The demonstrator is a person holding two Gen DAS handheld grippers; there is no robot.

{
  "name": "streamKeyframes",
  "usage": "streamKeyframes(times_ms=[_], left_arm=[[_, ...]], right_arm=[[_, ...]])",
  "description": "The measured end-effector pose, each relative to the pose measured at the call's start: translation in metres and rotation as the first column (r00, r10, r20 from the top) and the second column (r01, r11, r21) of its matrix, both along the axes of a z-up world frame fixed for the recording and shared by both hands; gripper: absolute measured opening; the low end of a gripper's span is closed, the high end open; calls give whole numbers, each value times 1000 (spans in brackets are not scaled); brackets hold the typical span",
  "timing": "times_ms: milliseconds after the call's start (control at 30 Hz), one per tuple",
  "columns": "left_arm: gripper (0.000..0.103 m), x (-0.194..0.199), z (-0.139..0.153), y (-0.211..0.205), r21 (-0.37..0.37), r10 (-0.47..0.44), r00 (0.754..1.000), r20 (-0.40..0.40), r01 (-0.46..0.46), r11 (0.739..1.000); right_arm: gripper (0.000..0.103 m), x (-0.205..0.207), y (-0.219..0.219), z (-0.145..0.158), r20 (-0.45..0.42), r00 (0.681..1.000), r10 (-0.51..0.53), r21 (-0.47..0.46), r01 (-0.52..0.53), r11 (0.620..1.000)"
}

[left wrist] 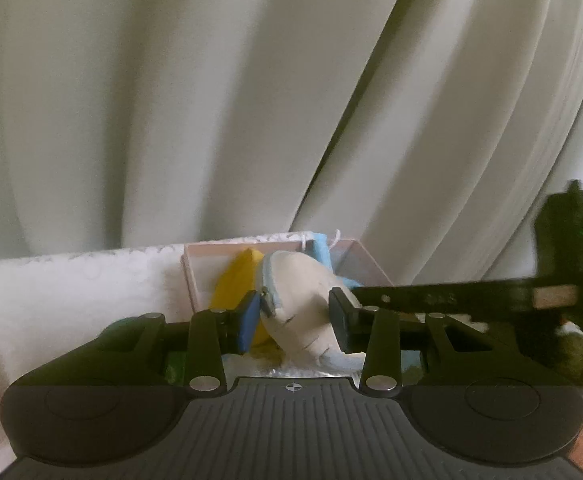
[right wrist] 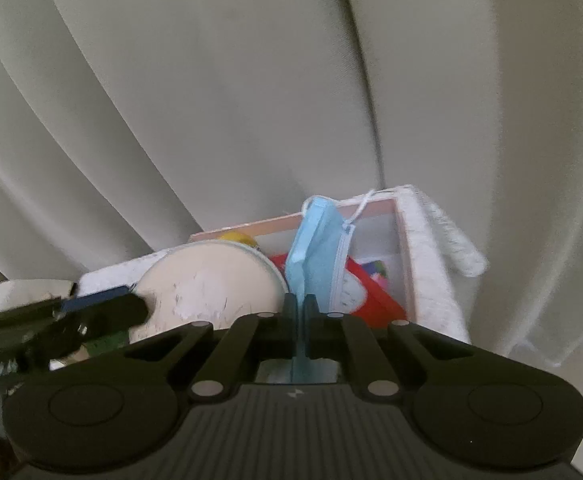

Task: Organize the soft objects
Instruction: 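Release the pouch into the box with left tool while right tool releases mask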

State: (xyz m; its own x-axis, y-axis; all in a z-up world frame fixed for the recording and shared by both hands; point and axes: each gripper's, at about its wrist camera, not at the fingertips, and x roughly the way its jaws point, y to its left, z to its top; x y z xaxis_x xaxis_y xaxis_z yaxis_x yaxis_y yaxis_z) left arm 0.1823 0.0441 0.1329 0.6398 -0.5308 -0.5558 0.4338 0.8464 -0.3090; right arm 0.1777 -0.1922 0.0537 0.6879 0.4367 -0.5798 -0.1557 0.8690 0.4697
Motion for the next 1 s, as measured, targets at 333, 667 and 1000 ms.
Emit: streamKeyframes(times_ms=[333, 667, 1000], left_arm=[[25, -16, 25, -5, -64, -40, 994, 105, 47, 997], [25, -9, 5, -17, 89, -27, 998, 62, 21, 996], [25, -6, -2, -22, 90, -45, 997, 63, 39, 995]], right_arm=[[7, -17, 2, -13, -9, 1000, -12, -194, 10, 981], [6, -23, 26, -3, 61, 993, 99, -119, -91, 989], [32, -19, 15, -3, -6, 998, -62, -254, 58, 965]])
